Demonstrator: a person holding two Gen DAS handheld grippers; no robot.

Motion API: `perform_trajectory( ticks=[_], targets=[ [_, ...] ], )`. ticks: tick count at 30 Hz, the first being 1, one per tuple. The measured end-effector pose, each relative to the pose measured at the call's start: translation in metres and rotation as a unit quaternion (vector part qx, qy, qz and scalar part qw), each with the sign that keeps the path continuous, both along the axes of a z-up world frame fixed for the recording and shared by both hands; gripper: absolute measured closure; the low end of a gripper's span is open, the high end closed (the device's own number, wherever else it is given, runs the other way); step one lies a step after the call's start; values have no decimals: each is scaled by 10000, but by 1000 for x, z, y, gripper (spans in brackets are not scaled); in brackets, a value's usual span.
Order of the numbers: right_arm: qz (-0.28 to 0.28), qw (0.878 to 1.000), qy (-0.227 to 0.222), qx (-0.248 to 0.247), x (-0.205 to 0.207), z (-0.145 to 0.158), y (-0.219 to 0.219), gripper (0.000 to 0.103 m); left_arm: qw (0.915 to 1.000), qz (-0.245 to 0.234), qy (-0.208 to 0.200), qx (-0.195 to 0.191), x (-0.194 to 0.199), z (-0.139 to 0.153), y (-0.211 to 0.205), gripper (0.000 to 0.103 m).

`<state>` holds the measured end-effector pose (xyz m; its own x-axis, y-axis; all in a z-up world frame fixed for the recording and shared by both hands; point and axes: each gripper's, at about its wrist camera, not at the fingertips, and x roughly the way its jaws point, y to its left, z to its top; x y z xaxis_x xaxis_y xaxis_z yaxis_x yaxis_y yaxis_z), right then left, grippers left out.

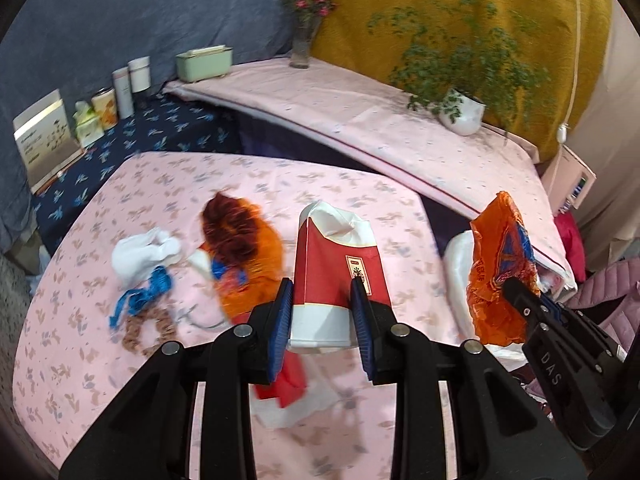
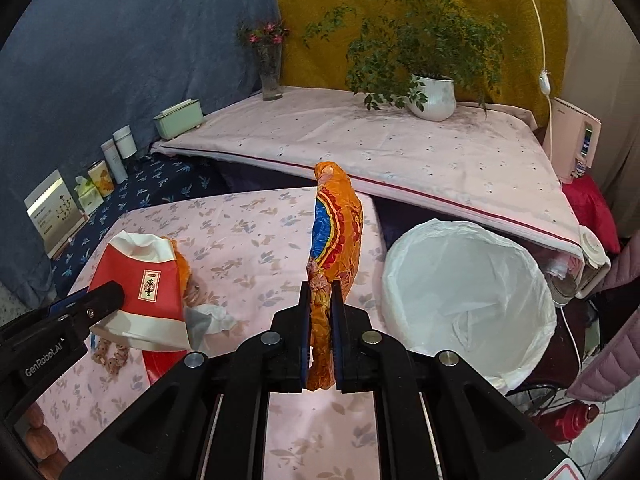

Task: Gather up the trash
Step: 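Carry the bag with the right gripper into the bin while the left gripper drops the cup there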

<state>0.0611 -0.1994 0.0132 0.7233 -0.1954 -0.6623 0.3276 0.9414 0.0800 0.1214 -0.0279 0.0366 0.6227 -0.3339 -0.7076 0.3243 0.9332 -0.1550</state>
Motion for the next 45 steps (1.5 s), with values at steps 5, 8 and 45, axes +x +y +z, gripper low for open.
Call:
perform_trajectory(
  ticks=[5,8,45],
  targets=[
    [-274,9996,-65,-37,-15,4,-34,95,9989,-454,5,-119,-6,2,-46,75],
    [-451,9989,-82,-38,-23,4,-54,95,9976,-671,-40,-140,-10,1,-71,75],
    [-1246,9920,169,78,-29,-30,-152,69,9906,-1351,-196,72,4,-26,-199,38]
  ],
)
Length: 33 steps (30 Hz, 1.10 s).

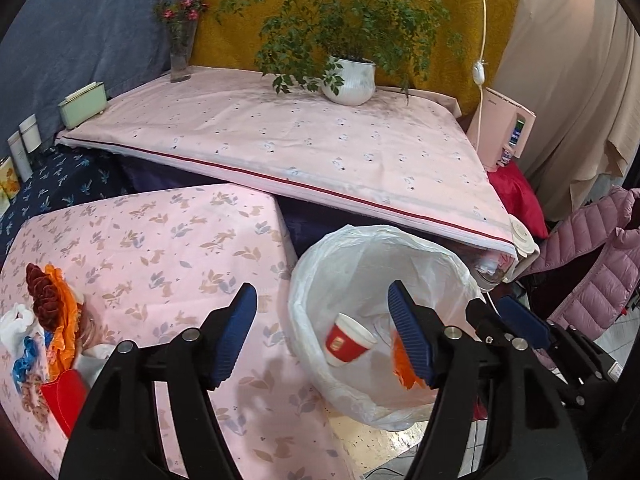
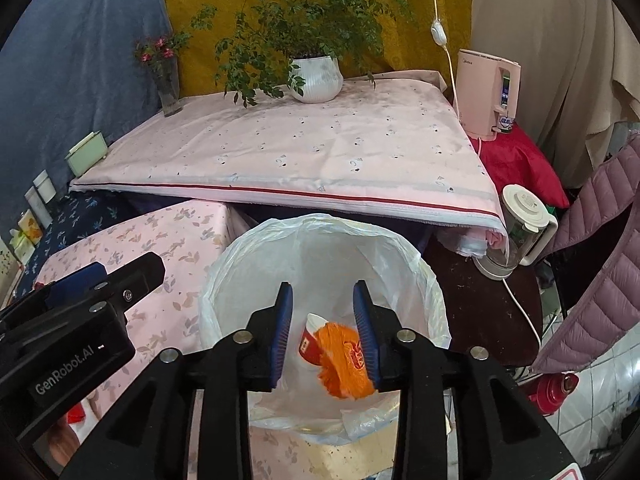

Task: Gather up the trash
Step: 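Carry the bag with the right gripper into the bin while the left gripper drops the cup there, then move both open grippers back over the table toward the remaining trash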

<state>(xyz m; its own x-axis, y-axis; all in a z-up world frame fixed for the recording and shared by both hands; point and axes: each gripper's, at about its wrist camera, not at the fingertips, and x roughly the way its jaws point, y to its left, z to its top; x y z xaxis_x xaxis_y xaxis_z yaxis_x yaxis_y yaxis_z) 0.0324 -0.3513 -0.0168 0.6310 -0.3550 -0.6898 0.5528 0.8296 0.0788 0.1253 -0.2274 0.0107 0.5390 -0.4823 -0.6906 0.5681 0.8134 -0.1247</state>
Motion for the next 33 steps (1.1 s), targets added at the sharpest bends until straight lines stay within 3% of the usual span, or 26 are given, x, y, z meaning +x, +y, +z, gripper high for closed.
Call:
perform_trajectory(
  ticks=[25,28,33],
  targets=[
    [442,9987,-78,-233,9,21,57,56,9973,724,84,-111,18,2,73,38],
    [538,9982,-82,-244,11,23,68,55,9963,846,54,-151,19,4,87,31],
    [686,9972,-116,-285,14,27,89,47,9941,1075,-24,-150,21,8,113,31]
  ],
)
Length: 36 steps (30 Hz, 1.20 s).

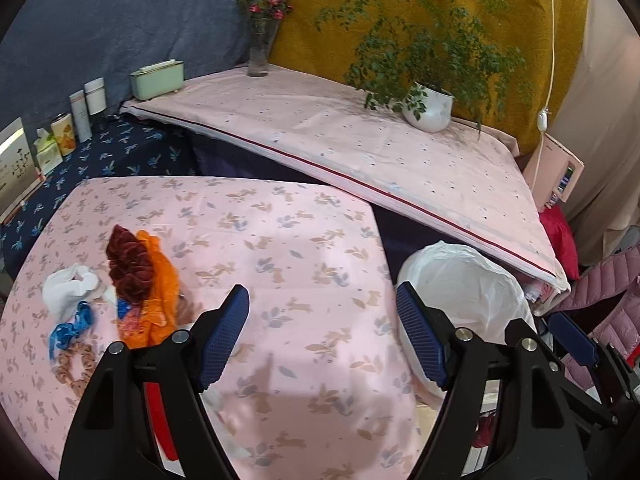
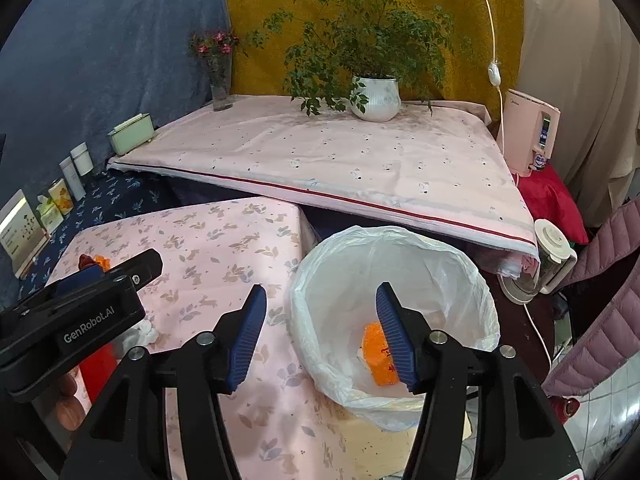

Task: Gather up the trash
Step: 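Move both open grippers back over the table toward the remaining trash, then grasp the red 'FU QI MAN' packet with the right gripper while the left gripper grasps the brown scrunchie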

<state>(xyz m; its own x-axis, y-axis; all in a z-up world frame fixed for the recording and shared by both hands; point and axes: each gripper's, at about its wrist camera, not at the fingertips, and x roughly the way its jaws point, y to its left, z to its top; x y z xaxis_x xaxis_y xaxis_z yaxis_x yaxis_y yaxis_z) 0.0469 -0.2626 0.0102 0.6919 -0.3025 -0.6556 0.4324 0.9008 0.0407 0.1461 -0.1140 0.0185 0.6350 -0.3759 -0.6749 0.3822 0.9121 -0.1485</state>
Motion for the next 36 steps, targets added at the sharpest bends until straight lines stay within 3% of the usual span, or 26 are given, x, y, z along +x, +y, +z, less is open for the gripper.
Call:
perform_trajectory(
  ticks=[8,20,36],
  targets=[
    [396,9992,13,23,8,0,42,46,9990,426,-103,27,2,0,53,21],
    [878,9956,184,273,24,-16,103,46,9923,1218,147,140,17,-24,143,20],
    [1561,9844,585,565,45,-58,183,46,9667,2318,1082,74,31,-94,254,20]
  ],
)
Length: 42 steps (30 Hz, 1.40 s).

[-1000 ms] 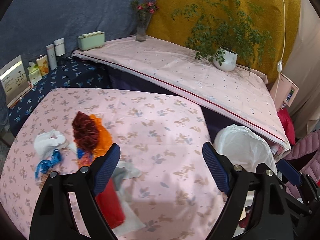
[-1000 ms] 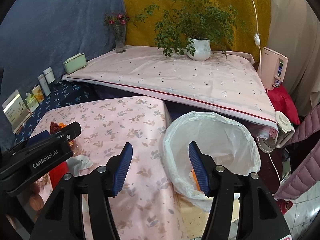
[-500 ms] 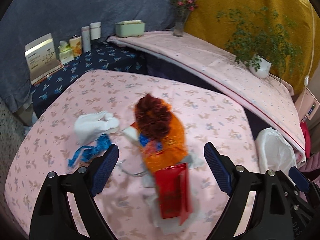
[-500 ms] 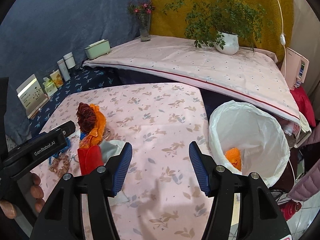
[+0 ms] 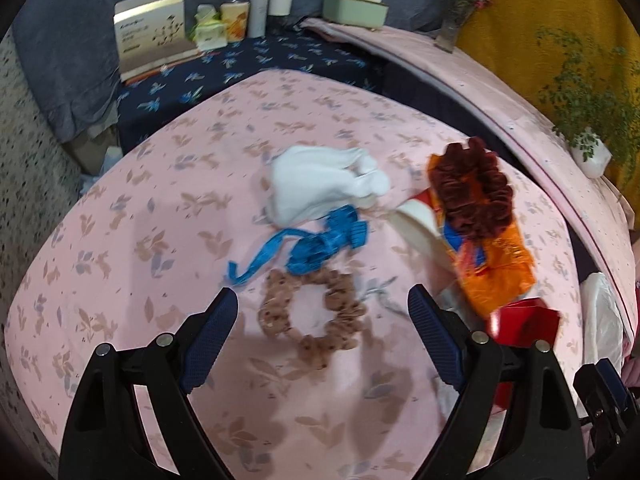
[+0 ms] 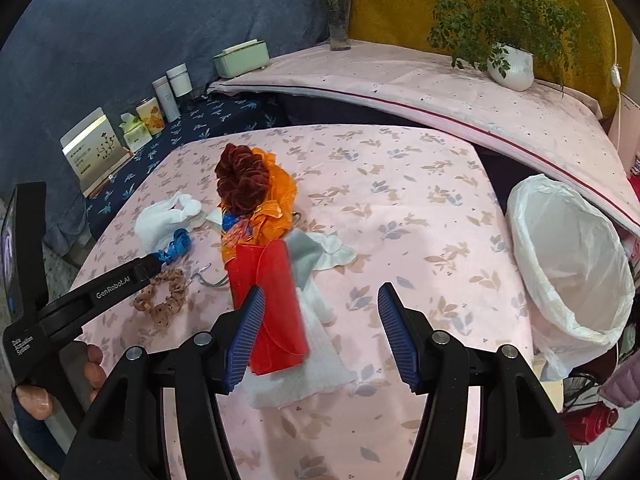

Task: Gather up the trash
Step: 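Grasp the red 'FU QI MAN' packet with the right gripper while the left gripper grasps the brown scrunchie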

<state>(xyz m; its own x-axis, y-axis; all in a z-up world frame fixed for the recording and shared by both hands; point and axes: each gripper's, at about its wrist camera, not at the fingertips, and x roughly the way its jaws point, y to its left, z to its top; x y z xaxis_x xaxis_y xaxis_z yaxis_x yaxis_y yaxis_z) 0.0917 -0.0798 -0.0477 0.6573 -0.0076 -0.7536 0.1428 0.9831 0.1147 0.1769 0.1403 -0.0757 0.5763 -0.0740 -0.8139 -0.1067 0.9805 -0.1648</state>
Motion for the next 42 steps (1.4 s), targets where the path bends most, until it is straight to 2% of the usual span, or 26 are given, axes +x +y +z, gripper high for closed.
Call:
perform_trajectory(
  ticks=[4,9,14,15,17,18,20,23,26,29,42],
  targets=[
    [80,9999,112,-31,6,-10,15,46,9994,132,289,-117,3,-17,15,20],
    [98,9996,264,-28,14,-23,22,46,9985,154,463,-248,3,-32,25,23],
    [104,9993,357,-37,18,-33,26,52,9978,49,558,-347,5,-39,26,43],
    [107,9992,376,-44,19,-34,27,56,9981,29,523,-322,4,-39,25,46],
    [123,9990,417,-41,21,-37,28,63,9980,-67,527,-334,5,-39,22,63],
    [127,9989,441,-34,21,-39,28,68,9979,-94,540,-354,5,-40,21,67],
    [124,9987,491,-3,22,-42,28,76,9977,-155,553,-367,4,-40,19,81],
    [122,9985,540,24,22,-45,26,86,9973,-235,557,-426,2,-39,14,91],
    [100,9986,515,35,20,-44,23,97,9970,-312,513,-492,-2,-34,10,93],
    [58,9990,435,85,18,-39,18,101,9972,-387,408,-485,-6,-25,4,94],
    [-217,9997,-38,80,4,-2,-18,102,9952,-835,-173,-480,-21,35,-38,94]
  ],
)
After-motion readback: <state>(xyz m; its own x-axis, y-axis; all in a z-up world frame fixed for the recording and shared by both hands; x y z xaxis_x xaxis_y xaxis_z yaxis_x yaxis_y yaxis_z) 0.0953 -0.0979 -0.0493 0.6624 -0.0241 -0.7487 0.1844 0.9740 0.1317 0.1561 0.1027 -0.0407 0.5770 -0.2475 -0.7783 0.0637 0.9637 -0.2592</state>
